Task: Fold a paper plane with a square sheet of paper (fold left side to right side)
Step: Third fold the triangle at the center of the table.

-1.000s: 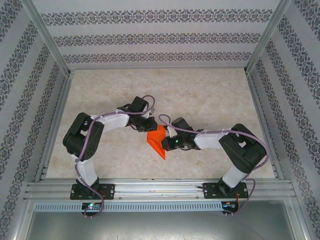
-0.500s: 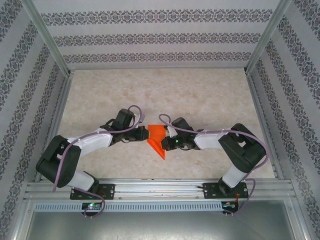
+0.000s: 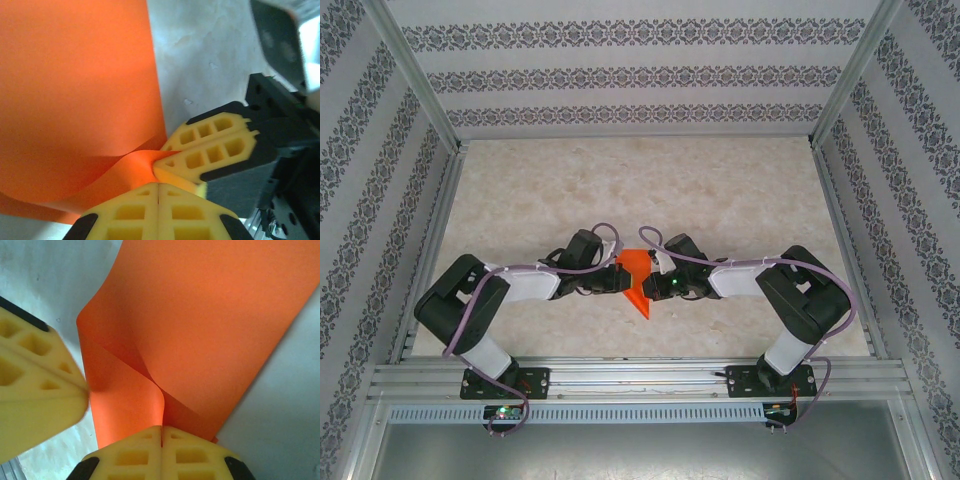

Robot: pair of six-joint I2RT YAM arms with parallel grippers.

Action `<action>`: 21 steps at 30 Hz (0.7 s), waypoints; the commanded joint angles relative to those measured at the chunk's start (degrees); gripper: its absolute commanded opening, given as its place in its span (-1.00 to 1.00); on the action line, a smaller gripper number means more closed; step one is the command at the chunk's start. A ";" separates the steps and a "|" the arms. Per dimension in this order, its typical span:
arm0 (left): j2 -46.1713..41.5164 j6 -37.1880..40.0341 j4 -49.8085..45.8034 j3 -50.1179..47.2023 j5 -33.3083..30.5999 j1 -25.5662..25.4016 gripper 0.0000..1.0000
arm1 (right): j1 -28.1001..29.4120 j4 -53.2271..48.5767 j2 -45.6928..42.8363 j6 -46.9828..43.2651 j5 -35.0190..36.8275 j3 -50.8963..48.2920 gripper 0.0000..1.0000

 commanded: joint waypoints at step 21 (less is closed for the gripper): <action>4.54 -0.75 3.38 0.62 -0.68 -0.63 -0.94 | -0.66 -4.53 3.22 -0.14 2.17 -1.74 -1.00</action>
